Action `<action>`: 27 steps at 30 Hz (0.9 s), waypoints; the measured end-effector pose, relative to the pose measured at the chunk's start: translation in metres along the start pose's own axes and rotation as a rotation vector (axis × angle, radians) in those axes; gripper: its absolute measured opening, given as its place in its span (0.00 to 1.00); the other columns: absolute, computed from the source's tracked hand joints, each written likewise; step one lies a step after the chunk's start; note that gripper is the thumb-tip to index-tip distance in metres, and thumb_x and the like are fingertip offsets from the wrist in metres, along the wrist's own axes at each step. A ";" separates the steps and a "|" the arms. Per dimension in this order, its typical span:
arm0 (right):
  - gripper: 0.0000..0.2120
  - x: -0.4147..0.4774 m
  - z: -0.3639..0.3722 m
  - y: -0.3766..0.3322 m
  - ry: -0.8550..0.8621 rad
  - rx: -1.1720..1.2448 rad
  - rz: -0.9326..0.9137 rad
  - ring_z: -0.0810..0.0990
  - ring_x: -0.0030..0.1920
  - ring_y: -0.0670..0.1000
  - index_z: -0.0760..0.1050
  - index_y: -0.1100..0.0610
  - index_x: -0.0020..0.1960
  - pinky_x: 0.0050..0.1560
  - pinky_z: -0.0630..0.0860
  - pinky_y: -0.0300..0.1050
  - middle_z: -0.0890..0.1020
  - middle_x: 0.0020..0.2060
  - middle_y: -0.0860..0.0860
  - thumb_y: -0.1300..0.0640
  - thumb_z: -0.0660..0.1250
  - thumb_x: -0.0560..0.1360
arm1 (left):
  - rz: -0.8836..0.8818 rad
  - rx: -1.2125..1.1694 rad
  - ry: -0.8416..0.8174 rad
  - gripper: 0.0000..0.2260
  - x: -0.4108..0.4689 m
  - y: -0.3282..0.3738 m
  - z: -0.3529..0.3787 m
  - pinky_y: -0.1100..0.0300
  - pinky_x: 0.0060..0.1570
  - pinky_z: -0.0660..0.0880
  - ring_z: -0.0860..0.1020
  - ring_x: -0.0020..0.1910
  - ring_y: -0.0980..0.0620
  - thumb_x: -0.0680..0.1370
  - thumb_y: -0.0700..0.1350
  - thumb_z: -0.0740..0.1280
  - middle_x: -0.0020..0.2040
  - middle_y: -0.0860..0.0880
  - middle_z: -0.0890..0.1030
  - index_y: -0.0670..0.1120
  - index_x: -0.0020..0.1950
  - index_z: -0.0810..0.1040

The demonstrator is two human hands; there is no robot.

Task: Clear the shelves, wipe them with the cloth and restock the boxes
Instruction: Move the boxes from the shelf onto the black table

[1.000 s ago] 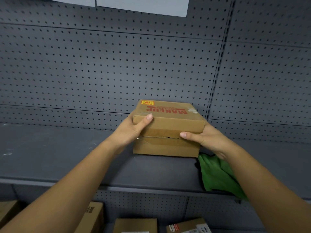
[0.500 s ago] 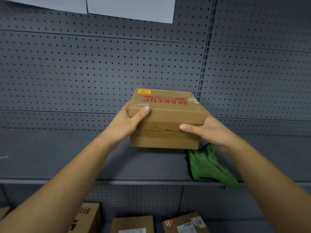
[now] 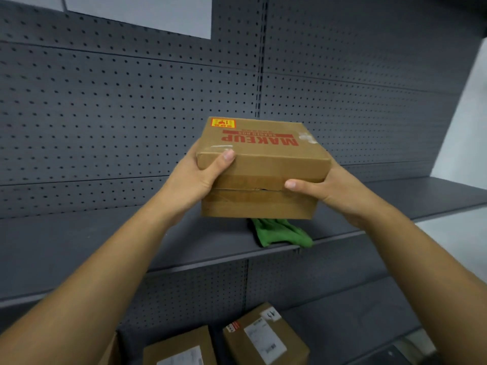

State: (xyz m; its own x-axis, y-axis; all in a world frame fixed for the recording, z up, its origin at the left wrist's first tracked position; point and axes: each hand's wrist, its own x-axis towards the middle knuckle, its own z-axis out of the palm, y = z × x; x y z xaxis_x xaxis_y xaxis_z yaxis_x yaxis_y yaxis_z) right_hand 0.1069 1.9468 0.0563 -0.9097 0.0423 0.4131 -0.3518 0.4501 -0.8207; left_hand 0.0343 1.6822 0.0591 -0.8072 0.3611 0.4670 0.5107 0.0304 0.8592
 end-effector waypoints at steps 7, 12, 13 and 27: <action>0.43 -0.069 -0.044 -0.013 0.148 -0.091 0.046 0.79 0.63 0.41 0.62 0.44 0.78 0.60 0.79 0.39 0.80 0.65 0.41 0.49 0.80 0.69 | 0.060 -0.091 -0.132 0.22 -0.008 0.019 0.053 0.62 0.51 0.77 0.81 0.51 0.67 0.71 0.66 0.68 0.54 0.64 0.83 0.64 0.64 0.74; 0.40 -0.131 -0.092 -0.018 0.254 -0.144 0.106 0.79 0.62 0.39 0.61 0.43 0.77 0.54 0.79 0.33 0.80 0.63 0.38 0.51 0.78 0.72 | 0.084 -0.144 -0.247 0.24 -0.013 0.034 0.120 0.64 0.52 0.75 0.81 0.51 0.68 0.70 0.67 0.68 0.57 0.62 0.82 0.63 0.64 0.74; 0.40 -0.145 -0.104 -0.019 0.276 -0.157 0.115 0.79 0.62 0.39 0.61 0.43 0.77 0.55 0.79 0.33 0.80 0.63 0.38 0.50 0.78 0.72 | 0.090 -0.156 -0.270 0.25 -0.015 0.038 0.136 0.65 0.51 0.75 0.81 0.51 0.68 0.70 0.67 0.68 0.57 0.62 0.82 0.63 0.65 0.73; 0.41 -0.374 -0.279 -0.012 0.575 -0.294 0.297 0.79 0.64 0.44 0.61 0.45 0.78 0.66 0.77 0.49 0.80 0.65 0.43 0.52 0.79 0.72 | 0.129 -0.326 -0.606 0.19 -0.091 0.110 0.398 0.76 0.42 0.74 0.81 0.49 0.68 0.72 0.62 0.68 0.50 0.64 0.84 0.60 0.61 0.75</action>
State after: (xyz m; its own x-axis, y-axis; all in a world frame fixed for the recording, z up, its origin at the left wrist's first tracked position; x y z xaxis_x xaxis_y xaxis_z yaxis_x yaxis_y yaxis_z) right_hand 0.5128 2.1745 0.0216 -0.6689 0.6280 0.3977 0.0407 0.5651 -0.8240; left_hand 0.2813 2.0237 0.0279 -0.3903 0.8020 0.4522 0.4003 -0.2944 0.8678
